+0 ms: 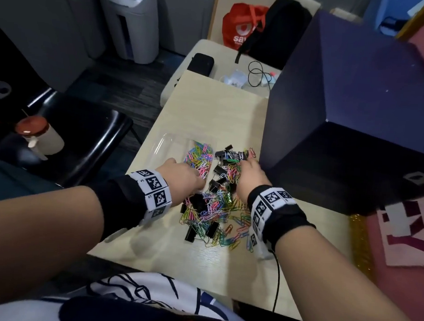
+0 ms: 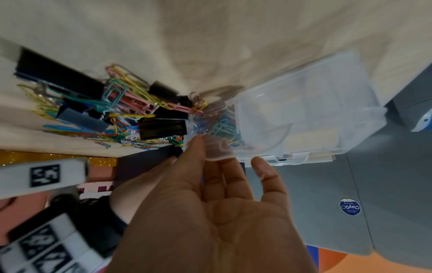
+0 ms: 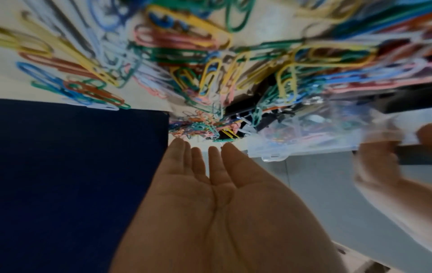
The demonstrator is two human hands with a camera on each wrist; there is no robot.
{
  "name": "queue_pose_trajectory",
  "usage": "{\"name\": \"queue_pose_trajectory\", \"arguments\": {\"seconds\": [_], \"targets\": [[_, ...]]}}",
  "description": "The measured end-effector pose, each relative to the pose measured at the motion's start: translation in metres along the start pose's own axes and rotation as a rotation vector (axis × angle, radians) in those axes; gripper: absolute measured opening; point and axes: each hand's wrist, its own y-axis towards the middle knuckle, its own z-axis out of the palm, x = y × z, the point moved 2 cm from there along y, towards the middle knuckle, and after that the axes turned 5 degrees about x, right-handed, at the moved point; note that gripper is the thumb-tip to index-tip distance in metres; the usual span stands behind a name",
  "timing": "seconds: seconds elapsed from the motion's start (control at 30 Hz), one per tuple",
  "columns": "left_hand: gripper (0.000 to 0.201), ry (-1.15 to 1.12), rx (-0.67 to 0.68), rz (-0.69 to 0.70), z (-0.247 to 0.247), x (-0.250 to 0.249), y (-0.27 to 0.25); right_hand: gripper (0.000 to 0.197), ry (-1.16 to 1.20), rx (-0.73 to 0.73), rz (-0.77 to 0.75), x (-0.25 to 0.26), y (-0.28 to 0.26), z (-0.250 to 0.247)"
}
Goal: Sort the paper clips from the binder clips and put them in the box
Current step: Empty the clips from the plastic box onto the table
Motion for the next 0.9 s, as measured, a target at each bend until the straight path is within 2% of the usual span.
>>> {"name": "queue_pose_trajectory", "arguments": {"seconds": [0.13, 0.23, 0.33, 0.4, 0.47, 0.53, 0.6, 0.67, 0.8, 0.9], "targets": [[0.03, 0.011, -0.014, 0.001, -0.002, 0.001, -0.002, 0.074, -0.058, 0.044, -0.018, -0.001, 0.007, 0.013], [0.033, 0.002, 0.01, -0.005, -0.004, 0.004, -0.001, 0.067, -0.076, -0.02, -0.079, -0.007, -0.01, 0.024], [0.033, -0.03, 0.026, -0.037, -0.006, 0.005, 0.001, 0.067, -0.111, -0.004, -0.102, -0.014, -0.036, 0.035], [0.026, -0.071, -0.019, -0.074, -0.011, 0.002, 0.001, 0.065, -0.133, 0.035, -0.085, -0.019, -0.047, 0.038], [0.027, -0.101, -0.088, -0.084, -0.017, -0.007, 0.001, 0.058, -0.128, 0.079, -0.06, -0.025, -0.05, 0.037], [0.034, -0.089, -0.132, -0.047, -0.022, -0.02, 0.002, 0.047, -0.053, 0.042, -0.009, -0.033, -0.049, 0.029], [0.037, -0.061, -0.144, 0.004, -0.023, -0.035, 0.005, 0.036, 0.027, -0.062, 0.061, -0.043, -0.048, 0.018], [0.038, -0.041, -0.14, 0.056, -0.021, -0.048, 0.009, 0.034, 0.039, -0.11, 0.077, -0.051, -0.047, 0.014], [0.044, 0.036, -0.064, 0.154, -0.012, -0.065, 0.018, 0.044, -0.03, 0.031, -0.03, -0.051, -0.046, 0.032], [0.044, 0.113, -0.001, 0.151, -0.003, -0.064, 0.025, 0.047, -0.076, 0.048, -0.01, -0.053, -0.056, 0.043]]}}
